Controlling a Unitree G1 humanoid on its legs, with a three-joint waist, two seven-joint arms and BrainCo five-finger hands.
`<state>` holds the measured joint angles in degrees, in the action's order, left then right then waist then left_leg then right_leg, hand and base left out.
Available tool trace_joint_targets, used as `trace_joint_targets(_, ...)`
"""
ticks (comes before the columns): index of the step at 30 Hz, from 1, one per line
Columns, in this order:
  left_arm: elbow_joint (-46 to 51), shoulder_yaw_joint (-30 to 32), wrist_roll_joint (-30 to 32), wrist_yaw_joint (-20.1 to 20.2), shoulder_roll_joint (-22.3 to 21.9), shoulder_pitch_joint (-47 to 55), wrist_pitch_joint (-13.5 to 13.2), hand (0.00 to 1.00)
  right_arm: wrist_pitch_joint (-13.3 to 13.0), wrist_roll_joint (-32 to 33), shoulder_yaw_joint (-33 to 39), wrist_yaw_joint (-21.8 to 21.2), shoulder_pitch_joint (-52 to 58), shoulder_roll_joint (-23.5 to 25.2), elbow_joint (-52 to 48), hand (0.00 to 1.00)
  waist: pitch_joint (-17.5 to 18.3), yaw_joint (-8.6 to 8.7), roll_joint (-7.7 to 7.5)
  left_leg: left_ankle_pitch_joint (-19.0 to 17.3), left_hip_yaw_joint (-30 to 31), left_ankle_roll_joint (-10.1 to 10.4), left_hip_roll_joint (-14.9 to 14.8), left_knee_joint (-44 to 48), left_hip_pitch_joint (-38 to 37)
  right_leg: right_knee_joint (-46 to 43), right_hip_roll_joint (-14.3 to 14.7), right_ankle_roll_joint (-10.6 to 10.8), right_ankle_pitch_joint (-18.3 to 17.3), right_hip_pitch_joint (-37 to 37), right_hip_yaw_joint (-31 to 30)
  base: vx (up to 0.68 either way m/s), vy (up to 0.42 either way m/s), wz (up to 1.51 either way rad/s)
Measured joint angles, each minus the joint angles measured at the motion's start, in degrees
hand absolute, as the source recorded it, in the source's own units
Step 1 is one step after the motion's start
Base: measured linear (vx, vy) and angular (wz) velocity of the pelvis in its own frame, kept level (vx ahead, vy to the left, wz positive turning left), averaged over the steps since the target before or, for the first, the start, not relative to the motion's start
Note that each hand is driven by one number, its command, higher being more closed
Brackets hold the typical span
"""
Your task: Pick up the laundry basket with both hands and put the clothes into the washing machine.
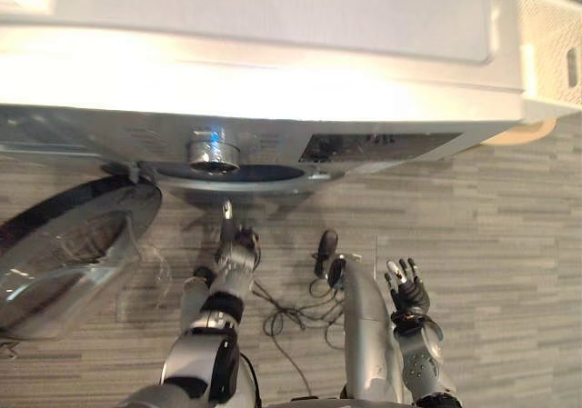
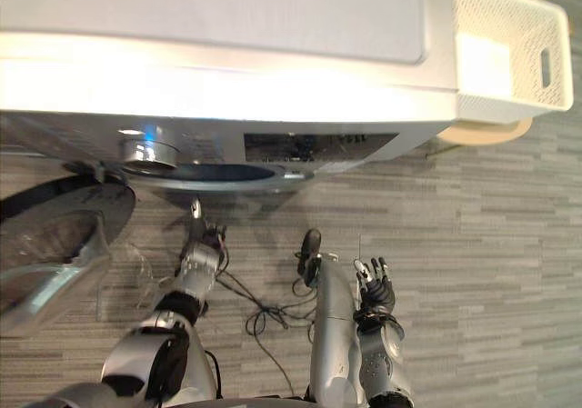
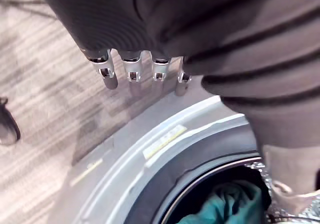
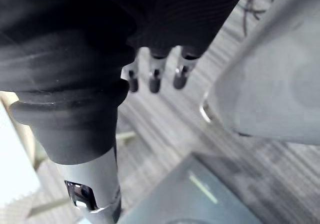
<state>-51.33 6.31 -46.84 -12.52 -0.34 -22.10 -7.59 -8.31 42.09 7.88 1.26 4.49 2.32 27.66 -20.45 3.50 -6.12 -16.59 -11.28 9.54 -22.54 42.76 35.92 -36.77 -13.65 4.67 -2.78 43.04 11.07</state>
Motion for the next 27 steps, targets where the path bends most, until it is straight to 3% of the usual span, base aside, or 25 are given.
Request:
trace_joint_targets(5, 0.0, -0.1, 14.3, 6.6, -0.1, 16.9, 0.0, 0.00, 0.4, -2.2, 0.4, -1.6, 4.1, -1.0, 8.6, 0.00, 5.9, -2.18, 3.56, 4.8, -2.6, -0.5, 4.8, -15.1, -15.8, 10.9, -2.1, 1.6, 2.0, -15.2, 3.0, 0.14, 0.002, 0.25)
trace_joint_targets(9, -3.8, 3.5, 19.9, 8.5, -0.3, 24.0, 0.2, 0.00, 1.1, -4.5, 5.0, -2.8, 4.7, -2.6, 17.0, 0.00, 11.0, -2.88, 6.48, 8.8, -2.3, -0.3, 7.8, -26.4, -24.9, 18.4, -3.1, 3.0, 2.9, -25.3, 6.8, 0.12, 0.005, 0.35)
trace_joint_targets(13, -9.9, 8.7, 22.6, 8.8, 0.0, 25.3, 1.1, 0.00, 2.4, -5.0, 10.4, -2.8, 4.6, -3.8, 26.0, 0.00, 14.9, -2.83, 8.23, 11.8, -1.2, -0.2, 9.1, -34.2, -31.2, 26.7, -1.9, 4.3, 5.5, -33.5, 9.5, 0.14, 0.024, 0.31)
trace_joint_targets(19, -12.3, 11.9, 22.8, 9.3, 1.0, 27.7, 2.4, 0.00, 3.9, -6.8, 13.1, -2.8, 4.5, -4.0, 33.3, 0.00, 16.9, -2.66, 7.72, 12.0, -1.1, -0.2, 10.2, -37.8, -37.1, 39.0, -0.1, 5.1, 10.9, -43.1, 11.1, 0.11, 0.029, 0.04)
trace_joint_targets(27, -12.2, 8.8, 24.1, 10.0, 1.7, 28.3, 2.1, 0.00, 4.4, -10.5, 11.7, -3.9, 3.8, -5.3, 36.2, 0.00, 16.8, -2.67, 7.37, 12.0, 3.2, -0.2, 10.3, -34.8, -39.6, 41.9, 0.4, 4.2, 10.6, -50.9, 14.2, -0.01, -0.006, 0.19)
